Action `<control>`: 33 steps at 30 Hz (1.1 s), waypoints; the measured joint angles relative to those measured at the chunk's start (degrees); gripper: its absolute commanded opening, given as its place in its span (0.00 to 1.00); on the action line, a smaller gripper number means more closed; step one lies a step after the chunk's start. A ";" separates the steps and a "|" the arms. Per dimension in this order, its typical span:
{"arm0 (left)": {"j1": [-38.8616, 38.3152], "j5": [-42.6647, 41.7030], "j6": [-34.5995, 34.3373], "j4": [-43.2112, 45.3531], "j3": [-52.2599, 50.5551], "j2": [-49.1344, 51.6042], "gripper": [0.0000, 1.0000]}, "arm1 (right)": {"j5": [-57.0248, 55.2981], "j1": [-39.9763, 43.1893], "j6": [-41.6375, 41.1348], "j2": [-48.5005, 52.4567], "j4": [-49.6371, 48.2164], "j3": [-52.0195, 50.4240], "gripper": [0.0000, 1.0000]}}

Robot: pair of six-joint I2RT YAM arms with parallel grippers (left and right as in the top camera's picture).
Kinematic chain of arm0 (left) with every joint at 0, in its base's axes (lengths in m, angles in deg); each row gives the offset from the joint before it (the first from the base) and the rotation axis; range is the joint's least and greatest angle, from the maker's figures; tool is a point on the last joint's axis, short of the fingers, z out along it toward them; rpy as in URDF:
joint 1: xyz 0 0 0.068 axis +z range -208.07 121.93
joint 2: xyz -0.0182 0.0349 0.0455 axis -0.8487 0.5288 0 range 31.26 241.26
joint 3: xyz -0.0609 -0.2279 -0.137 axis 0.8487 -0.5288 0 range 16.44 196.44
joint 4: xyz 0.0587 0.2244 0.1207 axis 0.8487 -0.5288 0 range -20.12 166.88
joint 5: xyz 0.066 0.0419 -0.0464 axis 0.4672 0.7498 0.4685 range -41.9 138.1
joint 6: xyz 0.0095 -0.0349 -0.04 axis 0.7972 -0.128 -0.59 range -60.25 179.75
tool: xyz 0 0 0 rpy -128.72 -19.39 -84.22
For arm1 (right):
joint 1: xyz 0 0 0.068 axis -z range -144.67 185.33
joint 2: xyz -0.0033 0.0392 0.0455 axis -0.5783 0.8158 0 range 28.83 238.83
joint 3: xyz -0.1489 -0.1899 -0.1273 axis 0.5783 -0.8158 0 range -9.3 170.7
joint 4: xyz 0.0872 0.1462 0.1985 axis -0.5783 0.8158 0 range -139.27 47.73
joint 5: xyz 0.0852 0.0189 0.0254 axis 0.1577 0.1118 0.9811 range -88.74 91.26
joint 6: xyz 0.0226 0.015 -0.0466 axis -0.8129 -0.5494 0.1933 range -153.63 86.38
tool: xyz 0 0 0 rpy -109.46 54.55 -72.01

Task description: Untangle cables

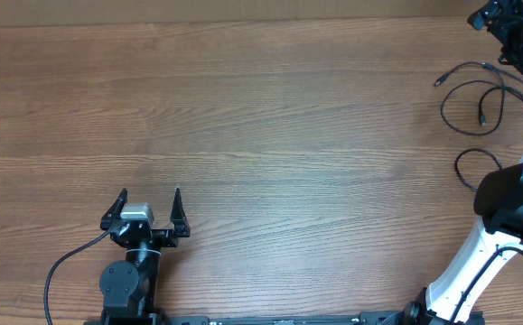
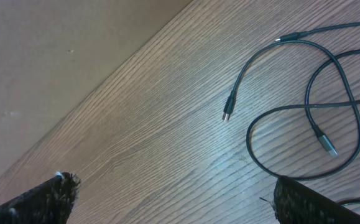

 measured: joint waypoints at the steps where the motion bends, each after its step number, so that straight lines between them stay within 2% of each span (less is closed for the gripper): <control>1: 0.00 0.00 0.00 0.00 0.00 0.00 1.00 | 0.00 0.00 0.02 0.00 0.02 0.00 1.00; 9: 0.00 -0.02 0.00 0.00 0.00 0.00 1.00 | -4.22 0.00 0.02 -1.44 0.50 -0.04 1.00; 14: 0.00 0.00 0.00 0.00 0.00 0.00 1.00 | -7.30 0.00 0.04 -9.81 -0.22 -0.35 1.00; 18: 0.00 0.00 0.00 -0.02 0.00 0.00 1.00 | -8.63 -0.28 0.00 -21.22 -7.85 -3.87 1.00; 23: 0.00 -0.02 0.00 -0.02 0.00 0.00 1.00 | -9.11 -3.26 0.00 -34.53 -20.68 -20.46 1.00; 24: 0.00 0.00 0.00 -0.02 0.00 0.00 1.00 | -9.07 -4.76 -0.02 -39.15 -26.12 -29.81 1.00; 26: 0.00 0.00 0.00 0.04 0.00 0.00 1.00 | -9.07 -5.86 0.07 -43.30 -33.22 -40.28 1.00; 33: 0.00 0.00 0.02 -0.02 0.00 0.00 1.00 | -9.22 -8.00 0.04 -59.63 -55.58 -69.75 1.00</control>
